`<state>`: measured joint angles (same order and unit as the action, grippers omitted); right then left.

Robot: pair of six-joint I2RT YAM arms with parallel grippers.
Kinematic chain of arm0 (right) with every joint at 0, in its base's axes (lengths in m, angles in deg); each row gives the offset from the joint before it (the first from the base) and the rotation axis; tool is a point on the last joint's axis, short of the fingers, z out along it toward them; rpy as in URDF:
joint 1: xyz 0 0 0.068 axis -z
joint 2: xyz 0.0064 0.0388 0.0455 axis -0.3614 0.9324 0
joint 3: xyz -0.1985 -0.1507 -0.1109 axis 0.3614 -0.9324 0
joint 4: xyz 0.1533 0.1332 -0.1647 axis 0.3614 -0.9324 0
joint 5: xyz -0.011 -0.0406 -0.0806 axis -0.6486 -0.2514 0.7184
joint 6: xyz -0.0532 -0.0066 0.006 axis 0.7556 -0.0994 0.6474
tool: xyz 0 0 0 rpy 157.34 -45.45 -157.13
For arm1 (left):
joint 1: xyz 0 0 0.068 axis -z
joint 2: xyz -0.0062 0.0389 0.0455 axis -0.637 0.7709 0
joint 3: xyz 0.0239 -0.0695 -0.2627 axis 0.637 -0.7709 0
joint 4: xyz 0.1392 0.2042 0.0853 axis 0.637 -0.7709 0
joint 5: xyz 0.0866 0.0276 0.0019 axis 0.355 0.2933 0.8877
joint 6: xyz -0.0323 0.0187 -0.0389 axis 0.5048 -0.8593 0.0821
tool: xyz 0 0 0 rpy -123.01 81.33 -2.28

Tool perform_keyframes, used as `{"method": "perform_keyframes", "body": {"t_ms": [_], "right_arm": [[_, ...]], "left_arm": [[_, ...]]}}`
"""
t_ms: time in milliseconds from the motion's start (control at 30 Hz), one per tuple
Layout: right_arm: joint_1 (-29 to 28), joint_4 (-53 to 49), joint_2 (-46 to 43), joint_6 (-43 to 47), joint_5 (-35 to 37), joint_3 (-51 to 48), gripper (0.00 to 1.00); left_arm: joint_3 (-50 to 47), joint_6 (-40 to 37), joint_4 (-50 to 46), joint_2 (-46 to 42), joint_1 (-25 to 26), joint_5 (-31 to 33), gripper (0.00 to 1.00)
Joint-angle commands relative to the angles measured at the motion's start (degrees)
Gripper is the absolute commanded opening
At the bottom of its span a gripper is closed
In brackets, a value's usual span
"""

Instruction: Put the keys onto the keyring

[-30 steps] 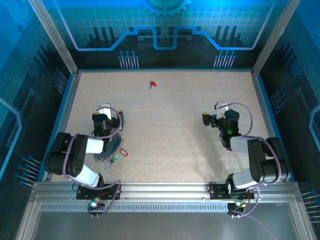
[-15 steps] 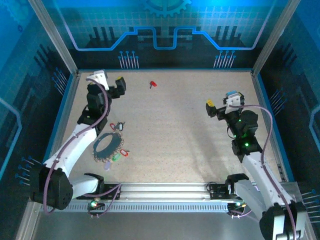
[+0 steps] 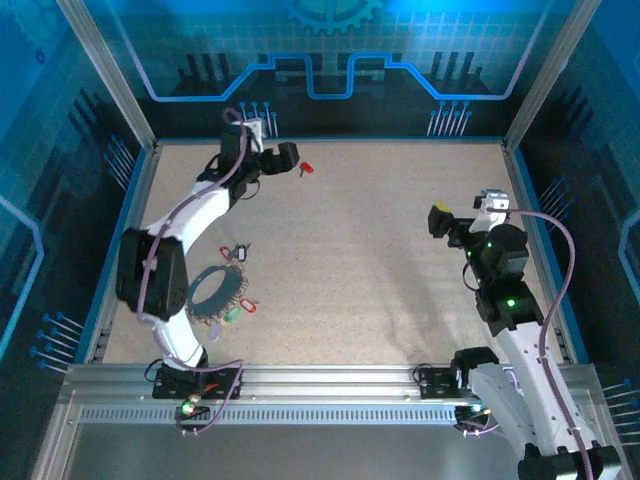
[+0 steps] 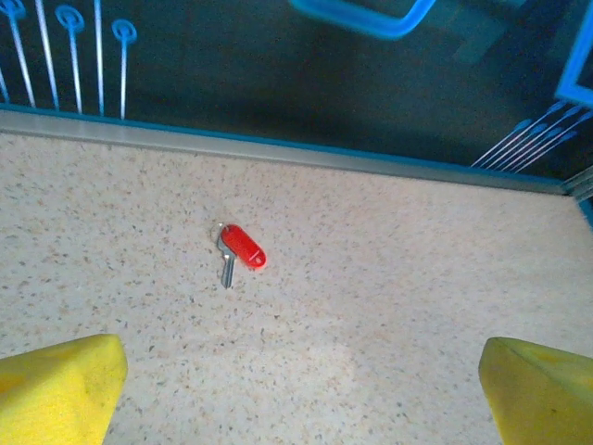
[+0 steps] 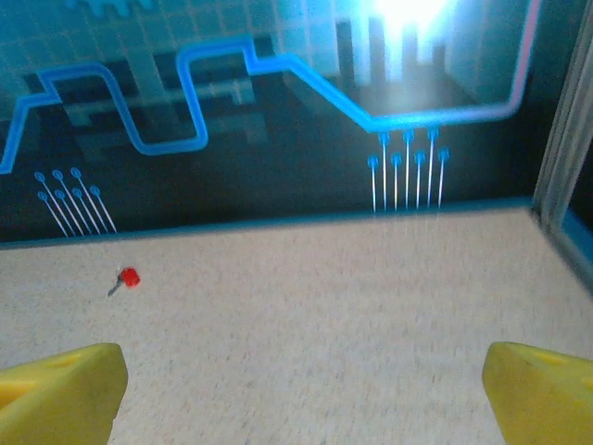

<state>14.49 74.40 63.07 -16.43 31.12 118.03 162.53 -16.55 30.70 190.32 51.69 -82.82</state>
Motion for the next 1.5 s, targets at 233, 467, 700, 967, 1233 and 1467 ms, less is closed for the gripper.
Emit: {"method": "perform_keyframes", "body": {"t_ms": [233, 467, 700, 967, 1233, 1467], "right_arm": [[-0.24, -12.91, 1.09, -10.08, 1.55, 5.38, 1.00], [-0.37, -12.84, 2.95, -11.67, 2.46, 4.35, 1.00], [-0.60, -12.28, 5.64, -12.37, 2.37, 4.01, 1.00], [-1.22, -11.29, 7.36, -13.85, 2.06, 3.09, 1.00], [-1.65, -10.00, 8.24, -13.57, 1.24, 2.14, 1.00], [-3.19, -10.13, 15.91, -10.25, -4.25, 4.75, 1.00]], "left_arm": [[28.39, -1.31, -20.88, 23.40, 4.51, 15.13, 0.99], [47.28, 0.96, -32.95, 37.38, 4.57, 19.44, 0.99], [54.02, 2.08, -33.37, 43.81, 4.58, 19.25, 0.99], [61.06, 5.68, -38.17, 49.17, 4.16, 20.20, 0.99], [57.13, 4.67, -38.19, 46.60, 3.88, 21.25, 0.99], [44.25, -4.23, -22.51, 36.59, 3.79, 6.81, 0.99]]}}
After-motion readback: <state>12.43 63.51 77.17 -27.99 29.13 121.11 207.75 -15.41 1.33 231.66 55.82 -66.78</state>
